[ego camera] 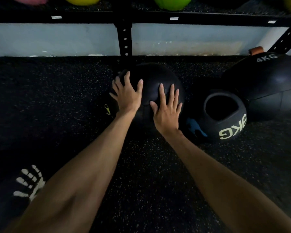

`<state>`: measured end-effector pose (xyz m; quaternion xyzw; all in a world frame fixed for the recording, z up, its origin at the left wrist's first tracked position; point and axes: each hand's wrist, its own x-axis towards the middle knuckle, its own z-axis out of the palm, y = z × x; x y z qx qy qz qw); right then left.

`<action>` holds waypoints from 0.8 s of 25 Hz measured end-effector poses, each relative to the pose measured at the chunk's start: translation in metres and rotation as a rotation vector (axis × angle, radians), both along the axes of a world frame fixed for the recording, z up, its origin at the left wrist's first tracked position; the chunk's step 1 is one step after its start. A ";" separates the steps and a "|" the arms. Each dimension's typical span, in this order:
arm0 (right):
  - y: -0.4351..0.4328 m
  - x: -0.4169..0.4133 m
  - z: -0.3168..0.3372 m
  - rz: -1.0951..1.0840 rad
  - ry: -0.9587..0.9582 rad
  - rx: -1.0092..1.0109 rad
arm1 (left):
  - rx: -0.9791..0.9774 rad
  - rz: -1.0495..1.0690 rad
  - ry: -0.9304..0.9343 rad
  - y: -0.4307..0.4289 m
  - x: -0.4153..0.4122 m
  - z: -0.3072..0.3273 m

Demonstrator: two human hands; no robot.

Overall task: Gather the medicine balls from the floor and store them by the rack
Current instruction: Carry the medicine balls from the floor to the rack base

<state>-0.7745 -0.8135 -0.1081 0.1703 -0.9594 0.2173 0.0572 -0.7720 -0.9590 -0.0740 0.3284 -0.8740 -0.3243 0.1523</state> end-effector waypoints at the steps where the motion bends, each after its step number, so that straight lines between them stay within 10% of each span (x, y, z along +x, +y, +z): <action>1: -0.004 -0.010 0.003 0.004 -0.017 0.006 | -0.103 -0.015 0.051 0.013 0.012 -0.013; 8: -0.012 -0.069 0.030 0.024 -0.183 -0.121 | -0.304 -0.123 0.042 0.023 0.006 -0.044; 20: -0.029 -0.081 0.032 -0.002 -0.249 -0.151 | -0.115 -0.206 -0.143 -0.014 -0.053 0.003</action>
